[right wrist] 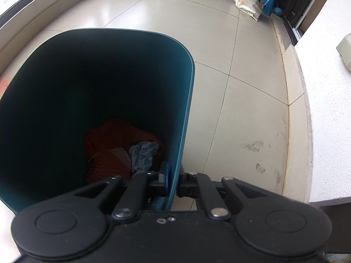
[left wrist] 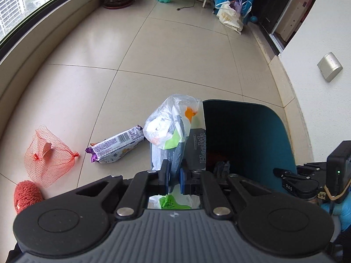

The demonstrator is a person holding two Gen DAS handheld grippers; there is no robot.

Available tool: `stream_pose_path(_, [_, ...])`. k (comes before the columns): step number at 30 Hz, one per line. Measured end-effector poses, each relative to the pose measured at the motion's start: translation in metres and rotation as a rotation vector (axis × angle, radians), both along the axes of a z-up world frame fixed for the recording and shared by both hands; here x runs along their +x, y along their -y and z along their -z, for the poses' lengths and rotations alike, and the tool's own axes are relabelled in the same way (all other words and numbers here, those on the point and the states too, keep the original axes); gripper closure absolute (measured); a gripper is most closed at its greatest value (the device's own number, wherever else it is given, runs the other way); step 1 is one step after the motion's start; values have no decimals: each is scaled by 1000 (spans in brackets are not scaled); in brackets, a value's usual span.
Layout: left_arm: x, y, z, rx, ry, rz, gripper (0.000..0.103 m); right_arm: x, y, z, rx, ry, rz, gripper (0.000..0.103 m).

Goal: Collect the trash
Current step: 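Carry the wipes packet into the teal bin and open the left tool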

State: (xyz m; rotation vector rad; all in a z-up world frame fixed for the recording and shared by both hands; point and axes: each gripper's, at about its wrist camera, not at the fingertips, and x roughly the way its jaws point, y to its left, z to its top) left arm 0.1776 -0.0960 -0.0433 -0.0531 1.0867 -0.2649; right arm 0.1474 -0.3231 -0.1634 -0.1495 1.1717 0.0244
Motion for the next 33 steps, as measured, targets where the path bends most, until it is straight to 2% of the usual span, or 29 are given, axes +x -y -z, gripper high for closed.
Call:
stream_pose_path(6, [-8,53,-7,-4,-7,109,94,-1,-3,2,-7,-10,-13,96])
stream_pose_path(14, [2,118,34,73,-82,204,94,0,-5,2,-1,-7,-21,96])
stream_pose_path(21, [6,138,68,107,-126,211,94,-4,-4,4,6,-1,-34,96])
stream_pose_path(25, [4,143,73,124,-129,227,92,-5,-4,4,8,2,-41,96])
stream_pose_path(29, [4,140,75,99,-143,224,90,-7,-4,3,8,3,-42,96])
stream_pose_path(32, [2,139,70,80,-131,231,85,-7,-4,3,8,2,-42,96])
stream_pose_path(33, [2,139,67,74,-123,236,77,-7,-5,3,8,2,-43,96])
